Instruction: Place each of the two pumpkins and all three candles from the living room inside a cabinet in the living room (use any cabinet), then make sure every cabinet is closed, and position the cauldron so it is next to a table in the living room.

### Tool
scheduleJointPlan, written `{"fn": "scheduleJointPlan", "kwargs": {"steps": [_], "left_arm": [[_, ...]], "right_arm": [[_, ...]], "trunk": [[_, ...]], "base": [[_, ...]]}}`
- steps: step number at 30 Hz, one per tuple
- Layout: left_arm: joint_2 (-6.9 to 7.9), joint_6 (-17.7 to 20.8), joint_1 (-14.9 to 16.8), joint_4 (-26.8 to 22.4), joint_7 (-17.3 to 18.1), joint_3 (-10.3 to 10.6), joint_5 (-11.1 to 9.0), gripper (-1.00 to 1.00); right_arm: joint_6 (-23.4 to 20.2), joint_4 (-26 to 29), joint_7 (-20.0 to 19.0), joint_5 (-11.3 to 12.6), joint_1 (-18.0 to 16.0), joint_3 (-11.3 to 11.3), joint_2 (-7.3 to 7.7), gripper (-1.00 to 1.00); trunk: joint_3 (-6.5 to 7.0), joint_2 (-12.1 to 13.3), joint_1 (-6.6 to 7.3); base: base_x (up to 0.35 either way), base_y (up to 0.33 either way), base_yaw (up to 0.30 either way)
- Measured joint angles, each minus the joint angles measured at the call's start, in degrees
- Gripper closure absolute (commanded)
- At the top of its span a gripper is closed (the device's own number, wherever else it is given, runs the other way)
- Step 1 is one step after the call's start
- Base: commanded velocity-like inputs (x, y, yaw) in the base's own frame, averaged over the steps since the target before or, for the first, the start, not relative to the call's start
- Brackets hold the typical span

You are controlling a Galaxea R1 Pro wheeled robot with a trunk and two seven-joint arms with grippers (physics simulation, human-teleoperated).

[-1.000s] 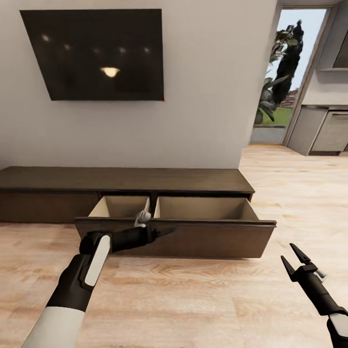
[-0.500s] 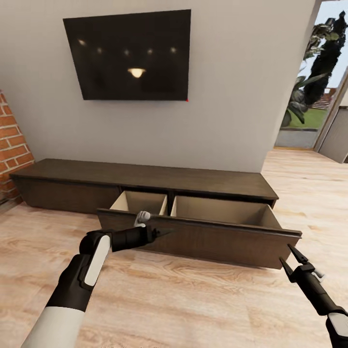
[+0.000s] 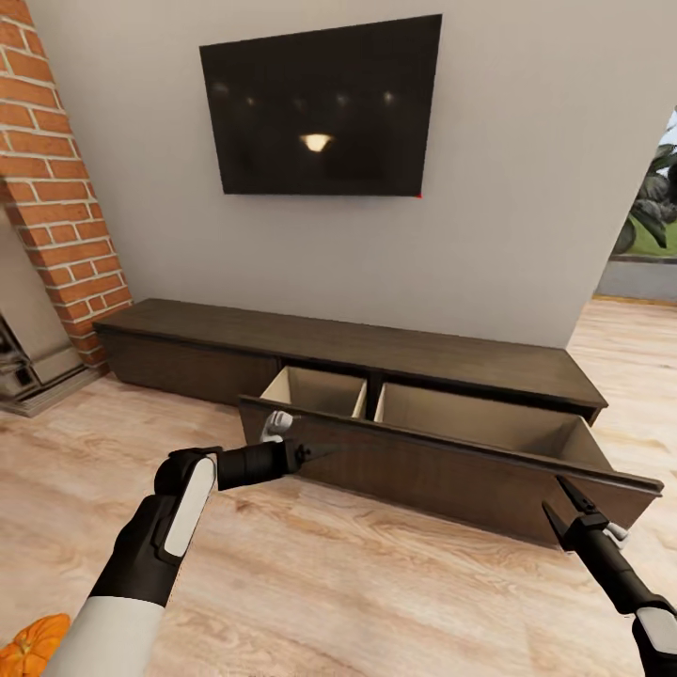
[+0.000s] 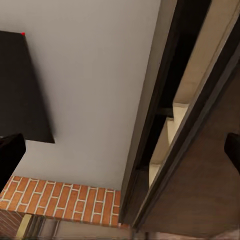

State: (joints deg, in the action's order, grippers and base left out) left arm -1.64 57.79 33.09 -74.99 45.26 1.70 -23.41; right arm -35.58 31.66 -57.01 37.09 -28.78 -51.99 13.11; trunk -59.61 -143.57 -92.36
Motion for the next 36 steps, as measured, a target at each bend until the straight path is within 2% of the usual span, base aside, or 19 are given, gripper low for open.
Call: {"fn": "scheduleJointPlan", "kwargs": {"steps": [26,36], "left_arm": [[0.09,0.0,0.0,-0.5,0.3,0.0,0.0,-1.0],[0.09,0.0,0.0,-0.5,0.1,0.0,0.0,-1.0]], "right_arm": [[0.0,0.1,-0.1,0.0,0.0,1.4,-0.1,-1.0],[0.1,0.1,-0.2,0.0,0.0,1.4,-0.19,-1.0]], "trunk": [[0.0,0.0,0.0],[2.21,0.1,0.26]], "base": [[0.0,0.001,0.281],[0.0,0.0,0.282]]}}
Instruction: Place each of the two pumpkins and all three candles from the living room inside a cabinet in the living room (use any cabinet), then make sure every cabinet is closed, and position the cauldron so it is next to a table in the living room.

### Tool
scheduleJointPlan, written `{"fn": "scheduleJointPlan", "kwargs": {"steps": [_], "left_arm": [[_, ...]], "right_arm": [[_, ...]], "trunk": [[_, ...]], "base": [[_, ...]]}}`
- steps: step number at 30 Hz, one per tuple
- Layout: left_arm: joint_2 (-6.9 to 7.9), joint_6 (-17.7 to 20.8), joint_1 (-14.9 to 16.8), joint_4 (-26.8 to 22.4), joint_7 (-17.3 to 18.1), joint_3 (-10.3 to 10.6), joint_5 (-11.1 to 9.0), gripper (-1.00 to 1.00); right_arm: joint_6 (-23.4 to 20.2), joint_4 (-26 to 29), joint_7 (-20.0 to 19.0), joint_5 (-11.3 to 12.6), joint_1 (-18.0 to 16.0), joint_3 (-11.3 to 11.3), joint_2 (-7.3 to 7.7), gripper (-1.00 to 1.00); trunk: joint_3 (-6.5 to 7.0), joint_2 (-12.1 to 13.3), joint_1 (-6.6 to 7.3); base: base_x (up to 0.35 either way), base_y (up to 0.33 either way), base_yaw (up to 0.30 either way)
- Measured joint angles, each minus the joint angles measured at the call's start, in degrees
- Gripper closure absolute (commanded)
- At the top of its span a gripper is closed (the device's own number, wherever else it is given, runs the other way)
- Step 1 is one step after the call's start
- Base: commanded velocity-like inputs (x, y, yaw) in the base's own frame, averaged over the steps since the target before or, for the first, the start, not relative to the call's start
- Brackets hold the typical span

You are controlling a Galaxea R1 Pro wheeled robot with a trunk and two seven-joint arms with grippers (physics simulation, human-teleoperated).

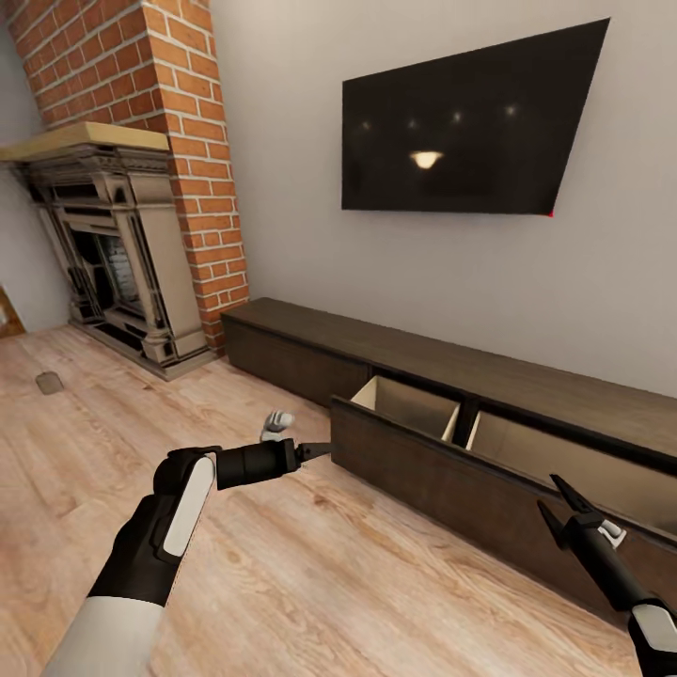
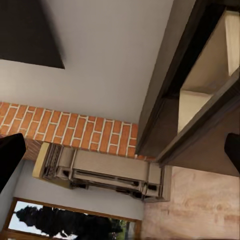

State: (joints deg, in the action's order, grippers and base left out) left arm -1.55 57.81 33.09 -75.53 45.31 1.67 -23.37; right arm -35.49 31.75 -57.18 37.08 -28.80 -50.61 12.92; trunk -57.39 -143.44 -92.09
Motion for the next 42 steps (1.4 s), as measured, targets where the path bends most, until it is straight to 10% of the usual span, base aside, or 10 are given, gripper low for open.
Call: {"fn": "scheduleJointPlan", "kwargs": {"steps": [8,42], "left_arm": [[0.0,0.0,0.0,0.1,-0.1,0.0,0.0,-1.0],[0.16,0.0,0.0,0.3,0.4,-0.1,0.0,-1.0]], "right_arm": [[0.2,0.0,0.0,0.0,0.0,0.0,-0.07,-1.0],[0.5,0.1,3.2,0.1,0.0,2.9,-0.16,-1.0]], "trunk": [[1.77,0.1,0.21],[1.85,0.1,0.2]], "base": [[0.0,0.0,0.284],[0.0,0.0,0.202]]}}
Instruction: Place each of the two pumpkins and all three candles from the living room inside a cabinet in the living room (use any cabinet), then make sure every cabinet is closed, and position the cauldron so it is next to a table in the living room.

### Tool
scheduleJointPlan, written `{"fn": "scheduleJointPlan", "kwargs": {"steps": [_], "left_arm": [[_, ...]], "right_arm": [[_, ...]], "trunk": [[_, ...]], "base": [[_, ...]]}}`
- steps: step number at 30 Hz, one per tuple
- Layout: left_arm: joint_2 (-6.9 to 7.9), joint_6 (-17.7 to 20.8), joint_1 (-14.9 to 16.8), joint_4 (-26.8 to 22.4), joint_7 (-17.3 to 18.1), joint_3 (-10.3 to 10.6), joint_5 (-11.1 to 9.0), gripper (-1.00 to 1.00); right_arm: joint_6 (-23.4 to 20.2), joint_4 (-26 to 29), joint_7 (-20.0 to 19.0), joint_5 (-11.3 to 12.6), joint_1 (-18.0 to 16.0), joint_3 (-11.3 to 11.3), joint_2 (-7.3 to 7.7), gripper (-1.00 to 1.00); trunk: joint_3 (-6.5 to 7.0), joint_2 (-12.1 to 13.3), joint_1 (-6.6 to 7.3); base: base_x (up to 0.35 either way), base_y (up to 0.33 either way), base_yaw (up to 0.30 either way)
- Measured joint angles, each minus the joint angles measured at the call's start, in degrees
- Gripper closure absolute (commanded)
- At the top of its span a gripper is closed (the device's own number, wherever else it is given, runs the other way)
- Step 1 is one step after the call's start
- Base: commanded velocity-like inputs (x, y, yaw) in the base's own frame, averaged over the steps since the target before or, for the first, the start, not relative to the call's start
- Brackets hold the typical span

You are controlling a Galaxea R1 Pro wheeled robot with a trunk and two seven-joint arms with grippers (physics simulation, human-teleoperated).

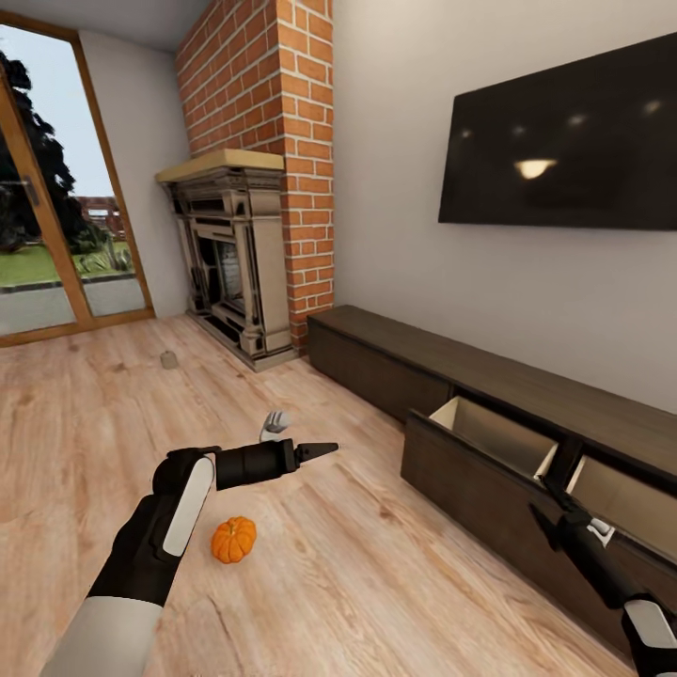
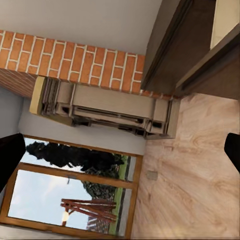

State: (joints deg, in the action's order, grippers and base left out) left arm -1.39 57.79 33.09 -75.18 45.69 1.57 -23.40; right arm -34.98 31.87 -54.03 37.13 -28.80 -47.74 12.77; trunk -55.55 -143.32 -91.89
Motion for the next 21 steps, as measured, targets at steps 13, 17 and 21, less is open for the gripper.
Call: {"fn": "scheduleJointPlan", "kwargs": {"steps": [13,17,21], "left_arm": [[-0.06,0.0,0.0,0.1,-0.3,0.0,0.0,-1.0],[-0.07,0.0,0.0,0.1,-0.3,0.0,0.0,-1.0],[-0.03,0.0,0.0,0.0,-0.3,0.0,0.0,-1.0]], "right_arm": [[0.0,0.0,0.8,0.0,0.0,0.1,-0.03,-1.0],[0.0,0.0,0.9,0.0,0.0,0.1,-0.03,-1.0],[0.0,0.0,0.9,0.0,0.0,0.1,-0.05,-1.0]], "trunk": [[0.0,0.0,0.0],[0.0,0.0,0.0],[0.0,0.0,0.0]], "base": [[0.0,0.0,0.288],[0.0,0.0,0.288],[0.0,0.0,0.288]]}}
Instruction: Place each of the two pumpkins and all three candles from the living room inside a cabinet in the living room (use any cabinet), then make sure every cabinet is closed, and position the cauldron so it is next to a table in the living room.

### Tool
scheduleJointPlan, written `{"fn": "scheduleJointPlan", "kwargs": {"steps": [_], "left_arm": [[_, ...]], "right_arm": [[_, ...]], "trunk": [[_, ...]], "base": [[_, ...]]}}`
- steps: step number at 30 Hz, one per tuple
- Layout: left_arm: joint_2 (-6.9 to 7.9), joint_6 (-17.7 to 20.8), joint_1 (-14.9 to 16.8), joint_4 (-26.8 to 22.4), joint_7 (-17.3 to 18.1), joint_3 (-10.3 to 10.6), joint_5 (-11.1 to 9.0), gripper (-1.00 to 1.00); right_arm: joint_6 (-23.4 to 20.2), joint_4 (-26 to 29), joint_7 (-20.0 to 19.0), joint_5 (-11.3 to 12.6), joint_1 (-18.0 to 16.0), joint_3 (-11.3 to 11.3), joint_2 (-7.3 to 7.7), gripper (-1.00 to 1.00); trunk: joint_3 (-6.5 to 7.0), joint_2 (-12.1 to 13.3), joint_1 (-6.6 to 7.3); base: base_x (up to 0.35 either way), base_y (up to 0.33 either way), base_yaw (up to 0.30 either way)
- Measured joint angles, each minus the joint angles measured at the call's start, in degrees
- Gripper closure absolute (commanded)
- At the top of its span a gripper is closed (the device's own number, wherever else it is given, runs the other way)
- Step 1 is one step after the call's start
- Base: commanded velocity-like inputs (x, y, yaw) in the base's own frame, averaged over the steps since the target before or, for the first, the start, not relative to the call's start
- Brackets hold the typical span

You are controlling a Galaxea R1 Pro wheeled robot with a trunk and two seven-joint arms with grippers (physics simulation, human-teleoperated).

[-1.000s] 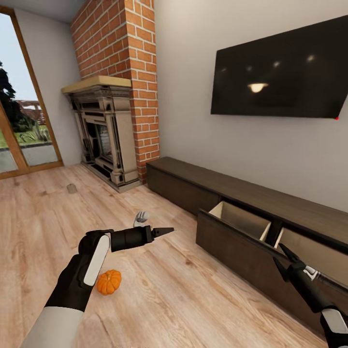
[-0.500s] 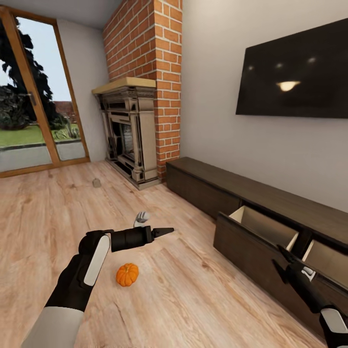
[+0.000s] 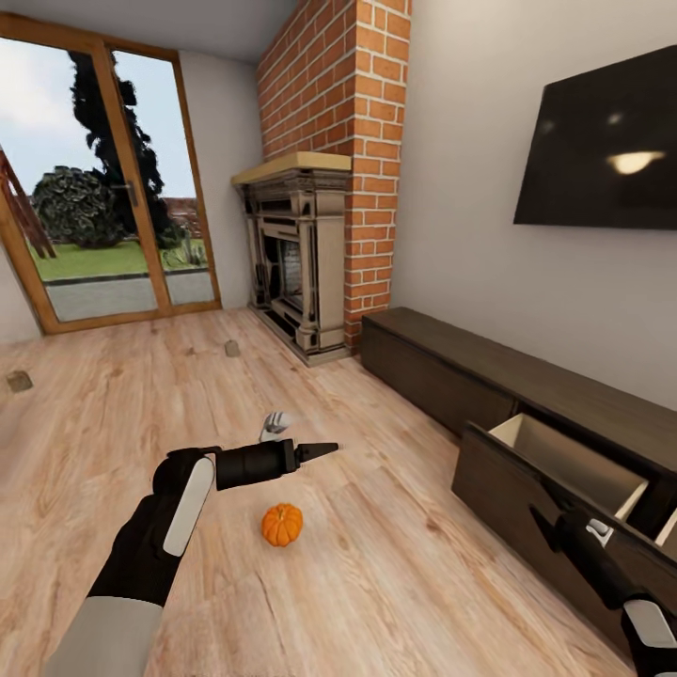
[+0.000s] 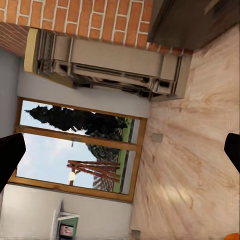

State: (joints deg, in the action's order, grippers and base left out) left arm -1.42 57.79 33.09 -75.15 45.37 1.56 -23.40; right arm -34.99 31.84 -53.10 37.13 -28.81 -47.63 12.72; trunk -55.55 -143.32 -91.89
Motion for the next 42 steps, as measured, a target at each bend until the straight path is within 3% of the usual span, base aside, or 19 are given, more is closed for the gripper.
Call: {"fn": "scheduleJointPlan", "kwargs": {"steps": [15,38,42], "left_arm": [[0.12,0.0,0.0,-0.1,0.4,-0.1,0.0,-1.0],[0.14,0.0,0.0,-0.1,0.5,-0.2,0.0,-1.0],[0.14,0.0,0.0,-0.1,0.3,-0.2,0.0,-1.0]], "right_arm": [[0.1,0.1,2.6,0.0,-0.1,3.4,-0.14,-1.0],[0.0,0.0,6.5,0.1,-0.4,3.8,-0.28,-1.0],[0.1,0.0,9.0,0.1,-0.4,3.8,-0.32,-1.0]], "trunk": [[0.0,0.0,0.0],[0.0,0.0,0.0],[0.0,0.0,0.0]], "base": [[0.0,0.0,0.288],[0.0,0.002,0.288],[0.0,0.057,0.288]]}}
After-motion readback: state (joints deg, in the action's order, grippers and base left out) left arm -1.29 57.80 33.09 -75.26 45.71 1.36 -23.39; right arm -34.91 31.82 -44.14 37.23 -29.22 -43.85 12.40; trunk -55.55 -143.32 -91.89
